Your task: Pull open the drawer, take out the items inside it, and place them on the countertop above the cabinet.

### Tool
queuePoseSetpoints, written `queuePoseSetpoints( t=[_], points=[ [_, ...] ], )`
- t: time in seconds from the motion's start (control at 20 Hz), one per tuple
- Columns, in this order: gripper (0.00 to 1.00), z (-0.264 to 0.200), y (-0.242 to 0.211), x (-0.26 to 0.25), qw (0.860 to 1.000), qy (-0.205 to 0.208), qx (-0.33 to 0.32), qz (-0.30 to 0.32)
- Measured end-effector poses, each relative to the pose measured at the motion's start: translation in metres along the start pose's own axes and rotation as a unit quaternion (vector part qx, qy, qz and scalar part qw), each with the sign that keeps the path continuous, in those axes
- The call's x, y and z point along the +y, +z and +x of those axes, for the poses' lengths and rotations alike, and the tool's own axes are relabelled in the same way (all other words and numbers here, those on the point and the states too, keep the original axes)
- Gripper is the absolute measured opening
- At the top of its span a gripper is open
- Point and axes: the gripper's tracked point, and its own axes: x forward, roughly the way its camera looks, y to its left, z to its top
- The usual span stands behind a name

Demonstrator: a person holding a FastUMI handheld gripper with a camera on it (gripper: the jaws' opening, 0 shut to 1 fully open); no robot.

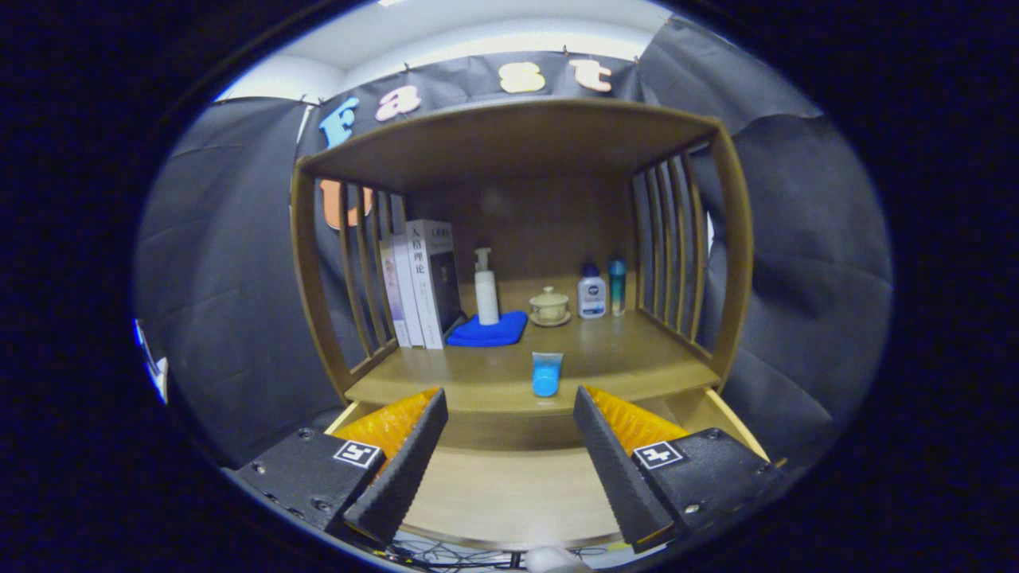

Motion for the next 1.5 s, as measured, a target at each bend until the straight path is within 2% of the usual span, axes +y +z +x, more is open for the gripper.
queuePoseSetpoints(
  t=[0.15,0.35,0.55,0.8,1.15,1.5],
  points=[
    [1.00,-0.027,-0.019,-0.004,0.999,-0.002,-0.033,-0.005],
    [1.00,-0.054,-0.065,-0.017,0.999,-0.032,-0.042,-0.012],
    [1.00,-0.073,-0.125,-0.029,0.999,-0.050,-0.017,-0.008],
    [1.00,-0.080,-0.174,-0.026,0.999,-0.048,0.010,0.003],
    [1.00,-0.060,-0.177,-0.018,0.998,-0.054,0.011,-0.023],
    [1.00,-0.050,-0.179,-0.015,0.998,-0.053,0.004,-0.023]
  ],
)
